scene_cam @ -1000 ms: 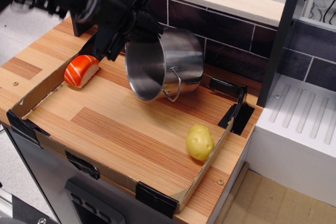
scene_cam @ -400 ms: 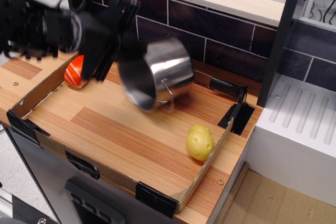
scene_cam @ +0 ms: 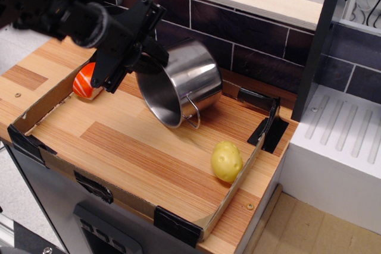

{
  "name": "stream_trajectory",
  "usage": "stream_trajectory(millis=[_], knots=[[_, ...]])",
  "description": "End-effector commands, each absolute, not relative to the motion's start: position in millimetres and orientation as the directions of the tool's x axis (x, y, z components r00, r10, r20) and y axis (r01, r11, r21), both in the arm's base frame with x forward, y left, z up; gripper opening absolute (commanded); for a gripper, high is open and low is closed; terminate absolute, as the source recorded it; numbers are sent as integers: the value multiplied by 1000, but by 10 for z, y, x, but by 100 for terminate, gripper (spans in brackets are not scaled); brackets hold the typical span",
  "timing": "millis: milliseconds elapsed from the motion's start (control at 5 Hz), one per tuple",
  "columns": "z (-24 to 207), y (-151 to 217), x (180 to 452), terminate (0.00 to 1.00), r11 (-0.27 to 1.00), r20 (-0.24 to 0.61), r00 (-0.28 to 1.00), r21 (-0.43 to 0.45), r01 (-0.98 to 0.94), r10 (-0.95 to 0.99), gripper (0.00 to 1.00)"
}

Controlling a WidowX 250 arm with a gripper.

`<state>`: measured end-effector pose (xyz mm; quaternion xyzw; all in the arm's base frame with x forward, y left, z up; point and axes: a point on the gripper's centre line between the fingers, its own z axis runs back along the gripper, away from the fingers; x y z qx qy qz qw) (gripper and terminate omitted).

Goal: Topple metal pot

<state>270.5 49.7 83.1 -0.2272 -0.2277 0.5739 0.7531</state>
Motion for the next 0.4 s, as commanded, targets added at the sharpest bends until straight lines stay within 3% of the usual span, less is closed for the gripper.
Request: stream_trajectory(millis=[0, 200], knots=[[1280, 632, 2695, 0, 177, 121, 140, -381, -908, 983, 100], [1536, 619, 2819, 0, 80, 161, 33, -296, -952, 986, 100]])
